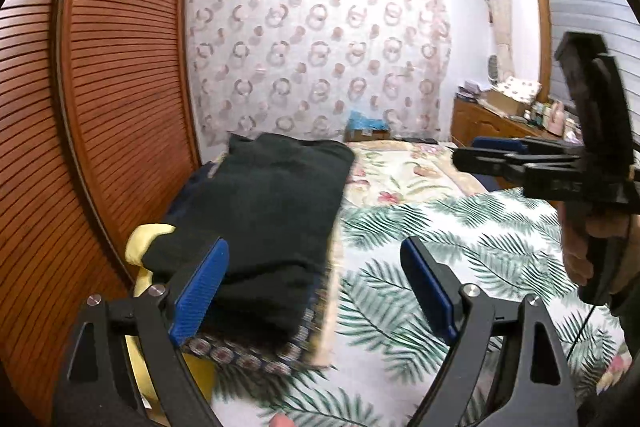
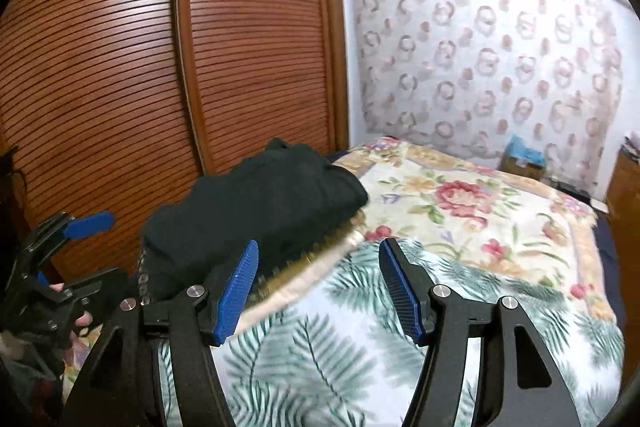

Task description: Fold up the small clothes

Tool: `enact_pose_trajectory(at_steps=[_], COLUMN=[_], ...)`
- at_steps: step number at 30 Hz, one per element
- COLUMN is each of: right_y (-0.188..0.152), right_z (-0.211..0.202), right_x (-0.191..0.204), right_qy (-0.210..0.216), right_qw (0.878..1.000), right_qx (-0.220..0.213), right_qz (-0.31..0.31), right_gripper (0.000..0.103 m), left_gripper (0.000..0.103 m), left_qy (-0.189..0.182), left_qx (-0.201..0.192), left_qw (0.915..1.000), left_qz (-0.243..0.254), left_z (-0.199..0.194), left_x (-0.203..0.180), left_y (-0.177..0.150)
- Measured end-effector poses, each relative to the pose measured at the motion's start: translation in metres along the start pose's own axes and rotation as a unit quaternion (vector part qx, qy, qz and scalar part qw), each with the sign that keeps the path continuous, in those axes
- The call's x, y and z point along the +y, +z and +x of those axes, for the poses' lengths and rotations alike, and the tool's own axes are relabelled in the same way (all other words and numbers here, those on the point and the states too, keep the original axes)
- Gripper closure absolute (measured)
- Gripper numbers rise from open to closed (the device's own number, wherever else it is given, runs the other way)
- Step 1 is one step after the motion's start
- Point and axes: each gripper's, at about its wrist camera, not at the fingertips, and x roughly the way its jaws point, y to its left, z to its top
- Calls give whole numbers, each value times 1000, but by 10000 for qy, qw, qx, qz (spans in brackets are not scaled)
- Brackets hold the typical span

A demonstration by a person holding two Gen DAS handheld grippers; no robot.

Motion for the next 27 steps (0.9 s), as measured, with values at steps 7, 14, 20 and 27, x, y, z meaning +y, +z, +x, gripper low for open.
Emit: enact_pose_trajectory(at_steps=[7, 14, 20, 27], right_y=[-35, -71, -91, -98], right_z=[-80, -153, -207, -250], right_x=[11, 30, 42, 58], right_qy=[-393, -928, -1431, -1841], right_qw=[9989, 9942, 9851, 9763], right_qx=[-157, -330, -528, -632], right_qz=[214, 424, 790, 944], right_gripper=[23, 19, 19, 19], left_gripper=[15, 15, 15, 15], left_qy=[-257, -524, -665, -650], left_qx=[43, 53, 22, -74], left_qw=[9997, 9985, 9977, 9977], left_qz=[5, 129, 98, 175], left_z=[-15, -33, -53, -65], left_x=[-39, -79, -102, -126], left_y=[-7, -16, -15, -7])
